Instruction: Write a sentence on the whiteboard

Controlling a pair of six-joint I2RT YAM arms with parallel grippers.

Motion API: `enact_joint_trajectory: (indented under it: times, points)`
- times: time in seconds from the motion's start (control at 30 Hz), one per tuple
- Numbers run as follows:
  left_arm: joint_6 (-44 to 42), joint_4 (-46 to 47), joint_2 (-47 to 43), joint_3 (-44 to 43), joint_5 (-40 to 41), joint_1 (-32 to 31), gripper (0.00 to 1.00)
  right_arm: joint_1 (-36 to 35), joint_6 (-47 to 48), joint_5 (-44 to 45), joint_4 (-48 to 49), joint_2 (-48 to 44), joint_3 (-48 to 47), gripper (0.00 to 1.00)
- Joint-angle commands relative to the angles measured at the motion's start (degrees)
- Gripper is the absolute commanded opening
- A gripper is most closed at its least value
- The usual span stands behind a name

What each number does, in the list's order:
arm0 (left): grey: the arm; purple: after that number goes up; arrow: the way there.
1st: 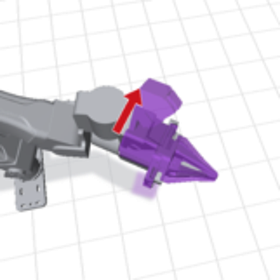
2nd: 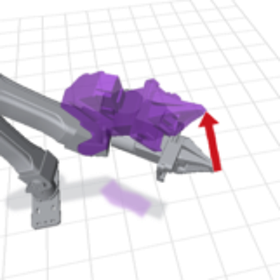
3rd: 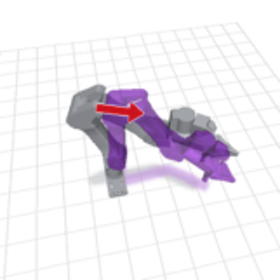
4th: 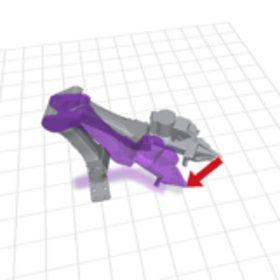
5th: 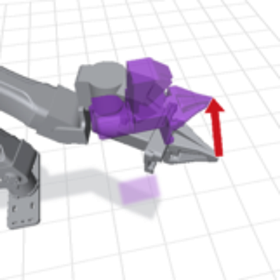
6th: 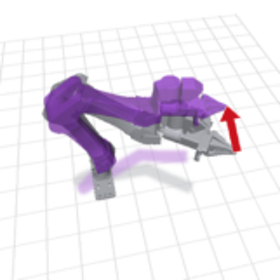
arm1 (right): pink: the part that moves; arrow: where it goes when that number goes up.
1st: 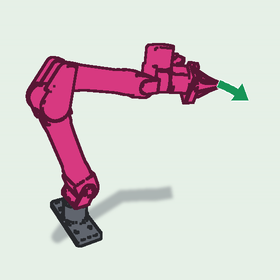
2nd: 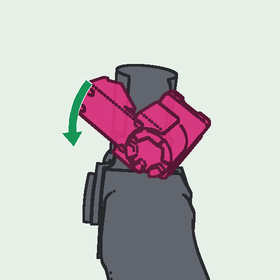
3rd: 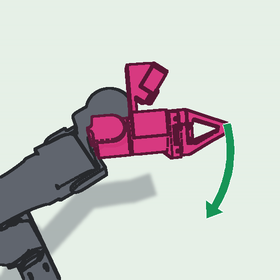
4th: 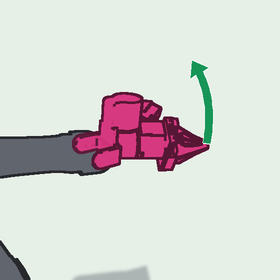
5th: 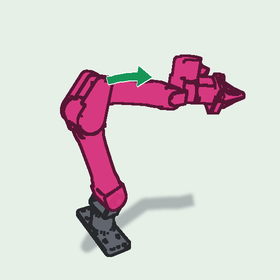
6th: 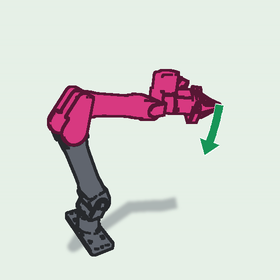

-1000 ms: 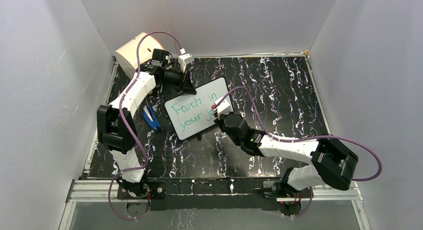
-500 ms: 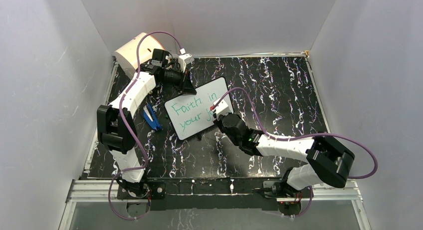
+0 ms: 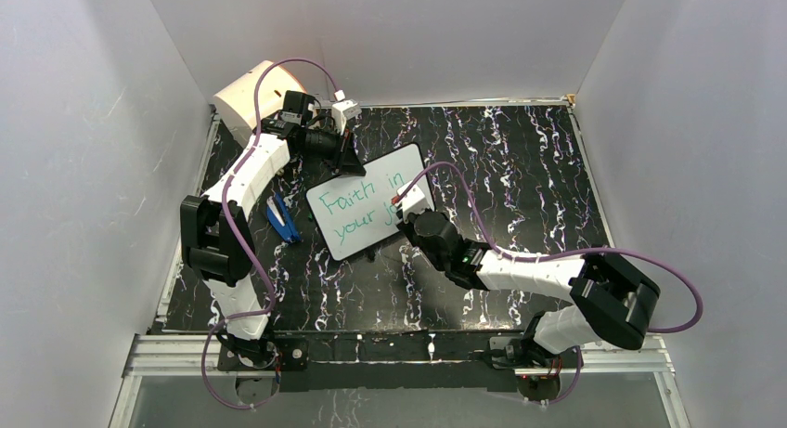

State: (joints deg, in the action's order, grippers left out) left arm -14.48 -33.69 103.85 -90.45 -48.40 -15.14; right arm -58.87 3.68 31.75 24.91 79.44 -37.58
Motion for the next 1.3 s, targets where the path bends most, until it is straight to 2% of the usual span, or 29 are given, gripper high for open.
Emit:
enact_joint_trajectory:
  times: [0.0,1.27]
  points:
    - [-1.3,-3.8,2.1,1.3,6.0,-0.7,0.00,0.3,0.8,1.2,4.7,-1.0,-1.1,0.00]
    - [-1.2,-3.8,2.2,1.1,5.9,-0.8,0.00,0.5,-3.2,0.0,-1.0,-0.7,1.5,0.00]
